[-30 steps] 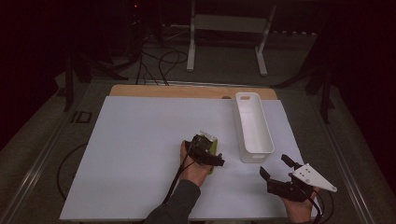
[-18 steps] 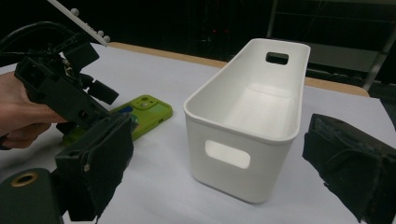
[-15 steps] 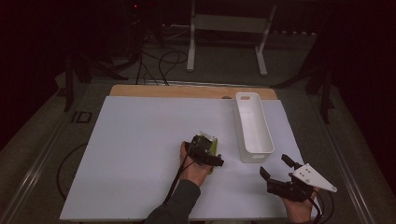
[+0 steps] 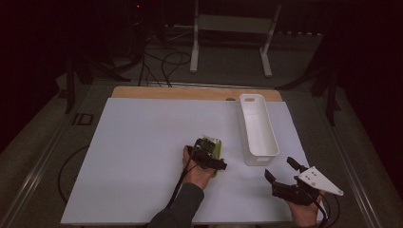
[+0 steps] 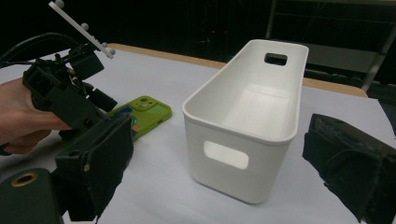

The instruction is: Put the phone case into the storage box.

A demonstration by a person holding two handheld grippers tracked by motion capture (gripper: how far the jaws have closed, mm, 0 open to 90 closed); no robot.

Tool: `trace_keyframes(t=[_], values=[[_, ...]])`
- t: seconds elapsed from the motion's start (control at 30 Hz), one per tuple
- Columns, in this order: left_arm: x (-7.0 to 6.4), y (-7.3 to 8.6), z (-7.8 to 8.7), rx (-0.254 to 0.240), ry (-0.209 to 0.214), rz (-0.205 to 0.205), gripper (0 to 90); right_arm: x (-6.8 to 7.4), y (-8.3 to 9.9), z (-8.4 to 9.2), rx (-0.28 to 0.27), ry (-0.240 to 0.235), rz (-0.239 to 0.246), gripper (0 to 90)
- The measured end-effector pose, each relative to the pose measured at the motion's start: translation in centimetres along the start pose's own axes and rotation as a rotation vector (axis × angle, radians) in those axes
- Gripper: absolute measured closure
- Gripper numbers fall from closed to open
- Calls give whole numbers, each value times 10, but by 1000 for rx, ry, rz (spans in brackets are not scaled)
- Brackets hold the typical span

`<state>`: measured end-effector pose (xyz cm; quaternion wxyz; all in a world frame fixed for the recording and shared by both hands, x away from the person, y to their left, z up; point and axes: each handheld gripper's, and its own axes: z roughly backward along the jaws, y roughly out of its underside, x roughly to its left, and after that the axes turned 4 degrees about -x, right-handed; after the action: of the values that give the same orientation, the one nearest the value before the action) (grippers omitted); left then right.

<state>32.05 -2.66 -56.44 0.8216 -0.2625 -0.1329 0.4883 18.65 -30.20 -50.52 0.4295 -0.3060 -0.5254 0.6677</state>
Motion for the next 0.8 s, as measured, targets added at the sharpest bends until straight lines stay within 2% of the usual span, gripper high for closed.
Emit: trace_keyframes(t=[0.03, 0.27, 0.43, 0.67, 0.7, 0.8], values=[[0, 0, -1, 7, 9, 6, 0, 0, 0, 0, -1, 0, 1, 80], [0, 1, -3, 26, -2, 13, 0, 0, 0, 0, -4, 2, -1, 80], [-2, 1, -3, 27, -14, 0, 0, 0, 0, 0, -3, 2, 0, 80], [-2, 2, -1, 14, -13, -10, 80, 0, 0, 0, -3, 4, 0, 80], [-3, 2, 0, 10, -10, -23, 80, 0, 0, 0, -5, 4, 2, 80], [-4, 3, 2, -11, -13, -35, 149, 0, 0, 0, -5, 4, 2, 80]])
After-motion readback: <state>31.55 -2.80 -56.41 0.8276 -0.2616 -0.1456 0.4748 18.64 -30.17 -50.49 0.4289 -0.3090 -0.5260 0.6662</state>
